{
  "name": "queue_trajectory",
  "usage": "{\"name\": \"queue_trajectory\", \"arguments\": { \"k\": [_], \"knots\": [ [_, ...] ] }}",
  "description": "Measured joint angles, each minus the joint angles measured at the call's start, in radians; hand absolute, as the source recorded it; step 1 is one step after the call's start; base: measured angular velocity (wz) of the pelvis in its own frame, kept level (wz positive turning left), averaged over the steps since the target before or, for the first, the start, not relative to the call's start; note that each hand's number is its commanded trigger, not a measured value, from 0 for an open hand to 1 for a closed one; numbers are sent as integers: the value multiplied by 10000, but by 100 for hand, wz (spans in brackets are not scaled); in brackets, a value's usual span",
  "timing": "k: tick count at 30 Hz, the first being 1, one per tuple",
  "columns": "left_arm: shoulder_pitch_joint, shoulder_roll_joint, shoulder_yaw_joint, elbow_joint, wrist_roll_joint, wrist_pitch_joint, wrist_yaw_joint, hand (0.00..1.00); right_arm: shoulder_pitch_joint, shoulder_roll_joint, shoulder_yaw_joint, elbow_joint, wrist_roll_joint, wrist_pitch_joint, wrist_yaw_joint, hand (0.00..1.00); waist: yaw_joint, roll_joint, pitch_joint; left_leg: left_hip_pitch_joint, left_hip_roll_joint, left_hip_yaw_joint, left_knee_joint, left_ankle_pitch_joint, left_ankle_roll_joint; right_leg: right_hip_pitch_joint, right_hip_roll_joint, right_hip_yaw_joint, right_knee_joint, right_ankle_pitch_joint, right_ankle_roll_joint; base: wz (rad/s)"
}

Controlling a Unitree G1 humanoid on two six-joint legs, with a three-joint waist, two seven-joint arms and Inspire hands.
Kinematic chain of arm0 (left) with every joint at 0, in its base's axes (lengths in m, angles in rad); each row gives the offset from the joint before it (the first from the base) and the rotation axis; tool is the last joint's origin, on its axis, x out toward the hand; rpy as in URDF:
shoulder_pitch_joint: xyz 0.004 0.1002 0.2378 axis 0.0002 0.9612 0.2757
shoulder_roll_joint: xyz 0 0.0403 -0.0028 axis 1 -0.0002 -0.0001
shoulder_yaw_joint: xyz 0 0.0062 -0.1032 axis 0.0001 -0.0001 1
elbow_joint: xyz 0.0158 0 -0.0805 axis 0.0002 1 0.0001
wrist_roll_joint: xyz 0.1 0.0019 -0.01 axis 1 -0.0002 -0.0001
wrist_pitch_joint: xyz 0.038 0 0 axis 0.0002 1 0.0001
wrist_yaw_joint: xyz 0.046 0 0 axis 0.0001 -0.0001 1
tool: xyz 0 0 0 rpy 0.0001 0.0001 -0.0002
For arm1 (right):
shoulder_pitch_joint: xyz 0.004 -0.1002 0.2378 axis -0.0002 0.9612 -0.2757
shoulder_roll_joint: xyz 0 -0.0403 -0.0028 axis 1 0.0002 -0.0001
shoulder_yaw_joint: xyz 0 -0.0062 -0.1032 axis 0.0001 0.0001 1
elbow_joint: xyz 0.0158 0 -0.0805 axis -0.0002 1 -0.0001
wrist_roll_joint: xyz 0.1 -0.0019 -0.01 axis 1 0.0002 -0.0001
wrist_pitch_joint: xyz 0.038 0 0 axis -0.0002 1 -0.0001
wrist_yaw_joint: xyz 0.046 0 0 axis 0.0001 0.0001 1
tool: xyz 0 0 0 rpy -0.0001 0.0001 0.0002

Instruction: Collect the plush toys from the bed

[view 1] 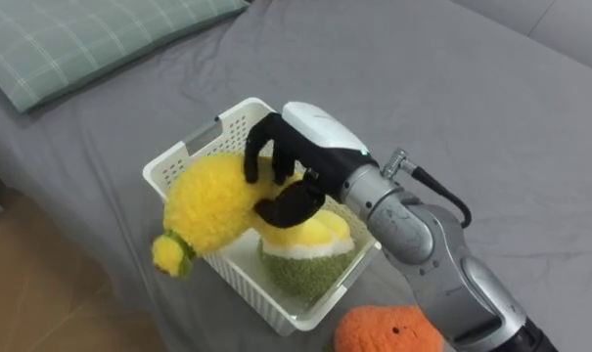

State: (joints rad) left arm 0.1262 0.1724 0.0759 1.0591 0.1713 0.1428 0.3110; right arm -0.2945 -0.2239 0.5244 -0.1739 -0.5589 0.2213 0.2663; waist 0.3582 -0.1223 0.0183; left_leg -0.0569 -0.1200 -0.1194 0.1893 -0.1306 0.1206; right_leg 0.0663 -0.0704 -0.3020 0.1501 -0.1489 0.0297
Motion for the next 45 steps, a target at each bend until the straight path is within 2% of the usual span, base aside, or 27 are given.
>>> {"name": "queue_trajectory", "arguments": {
  "k": [8,12,14,22,25,27,32,39,42,45],
  "knots": [
    [5,-81,-2,6,3,-1,-19,0,1,23,-356,-1,-4,-28,-1,0,-52,178,119,-19,0,5,-17,-1,0,-29,-2,-1,-5,2,2,0],
    [5,-79,-3,-2,37,-2,-18,0,1,17,-423,-2,9,-31,-5,0,-87,170,99,-42,6,46,-25,3,1,-95,-3,7,-3,2,2,-2],
    [2,-77,-3,-6,210,-12,-11,0,0,17,-425,-2,9,-49,-22,0,-152,140,62,-43,8,56,-26,4,2,-99,-4,7,-5,2,2,0],
    [-29,-43,0,-5,205,-69,28,0,2,-63,-522,-2,383,-258,-40,0,-338,145,36,73,10,63,-10,6,3,35,-5,37,-13,1,2,0],
    [-2,-40,11,-14,204,-153,83,0,5,-57,-764,-2,464,-410,-46,0,-411,118,-7,93,10,61,-3,7,1,58,-4,42,-7,2,2,0],
    [90,-38,57,-18,191,-174,132,0,7,-59,-874,-2,464,-453,-155,0,-496,75,-80,106,14,81,-6,8,0,69,-4,64,-5,2,2,0],
    [192,-46,371,-192,181,-182,132,0,100,-105,-1415,-2,763,-490,-756,0,-634,76,-90,326,25,132,-31,5,2,254,5,201,-3,1,3,-2],
    [501,-95,688,-418,161,-207,136,0,1045,-111,-2520,-87,1230,-561,-1106,0,-980,122,-106,498,26,233,-66,-10,16,401,-11,277,12,9,15,-4],
    [786,-238,901,-419,162,-214,135,0,1802,-104,-3209,-87,1392,-584,-1619,0,-1294,321,-117,514,27,339,-59,-17,38,393,-21,439,18,21,38,-10],
    [881,-312,1311,-418,166,-233,140,0,2013,-105,-3666,-87,1393,-589,-1917,0,-1544,395,-89,489,42,412,-87,-22,38,314,-14,552,26,21,41,-11]
  ]
}}
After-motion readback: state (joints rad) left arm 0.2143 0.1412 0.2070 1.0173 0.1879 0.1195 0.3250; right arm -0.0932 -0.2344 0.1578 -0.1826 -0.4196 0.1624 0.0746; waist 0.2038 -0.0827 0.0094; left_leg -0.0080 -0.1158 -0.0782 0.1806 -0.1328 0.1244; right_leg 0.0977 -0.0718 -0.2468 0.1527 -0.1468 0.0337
